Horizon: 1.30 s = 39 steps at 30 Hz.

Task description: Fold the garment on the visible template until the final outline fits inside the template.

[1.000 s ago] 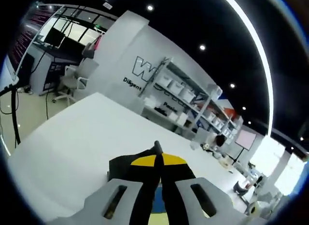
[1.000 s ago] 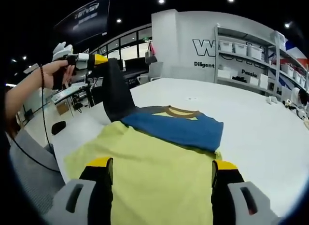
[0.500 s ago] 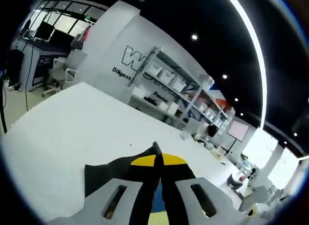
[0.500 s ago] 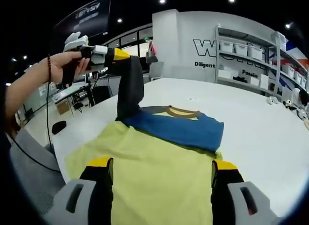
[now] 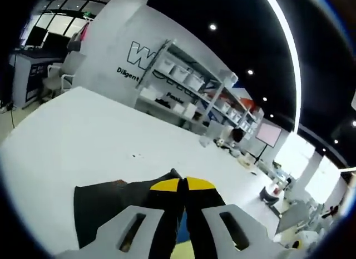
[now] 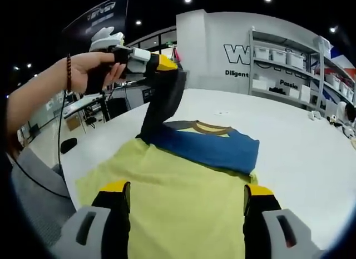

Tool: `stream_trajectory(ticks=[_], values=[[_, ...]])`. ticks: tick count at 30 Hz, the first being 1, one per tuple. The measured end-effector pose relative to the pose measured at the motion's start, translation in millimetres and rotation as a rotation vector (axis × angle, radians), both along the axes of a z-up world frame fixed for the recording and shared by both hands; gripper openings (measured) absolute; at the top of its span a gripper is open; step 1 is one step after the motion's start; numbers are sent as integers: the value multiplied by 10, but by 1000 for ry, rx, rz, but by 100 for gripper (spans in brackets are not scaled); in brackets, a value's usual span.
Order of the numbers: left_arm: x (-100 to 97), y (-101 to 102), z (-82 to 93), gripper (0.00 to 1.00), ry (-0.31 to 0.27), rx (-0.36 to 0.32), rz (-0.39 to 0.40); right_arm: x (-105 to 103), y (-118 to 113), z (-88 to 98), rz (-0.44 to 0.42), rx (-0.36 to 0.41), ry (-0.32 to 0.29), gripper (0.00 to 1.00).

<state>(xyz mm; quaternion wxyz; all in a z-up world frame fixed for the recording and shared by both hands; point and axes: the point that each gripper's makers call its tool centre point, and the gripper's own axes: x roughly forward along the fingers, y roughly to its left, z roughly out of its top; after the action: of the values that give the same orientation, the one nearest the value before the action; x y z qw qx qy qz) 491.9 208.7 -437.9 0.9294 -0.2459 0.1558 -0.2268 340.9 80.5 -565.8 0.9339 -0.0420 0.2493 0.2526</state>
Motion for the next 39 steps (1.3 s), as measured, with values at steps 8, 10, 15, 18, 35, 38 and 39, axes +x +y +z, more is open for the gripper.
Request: stream_trajectory(ticks=[8,10,15,18,35,38,39], values=[[175,-643,-265,0,33,48,-93,-8,10,-22,6,-10,5,82],[188,-691,-317,0,47,54,-99,-11,0,-25,3,-11,7,82],[165,-726,-434,0,58,115,-120,-13,-12,-33,-2,-10,12,82],[127,-632,-564,0,39,238,-127,-14,-6,-45,1,-13,16,82],[-152,-244,-1666,21,260,388,-128,-1,-38,-44,-16,-9,18,82],[-169,-251,-1740,19,281,393,-135,-2,-45,-48,-19,-8,21,82],[-181,-264,-1761,18,288,392,-140,-2,-47,-49,-19,-8,21,82]])
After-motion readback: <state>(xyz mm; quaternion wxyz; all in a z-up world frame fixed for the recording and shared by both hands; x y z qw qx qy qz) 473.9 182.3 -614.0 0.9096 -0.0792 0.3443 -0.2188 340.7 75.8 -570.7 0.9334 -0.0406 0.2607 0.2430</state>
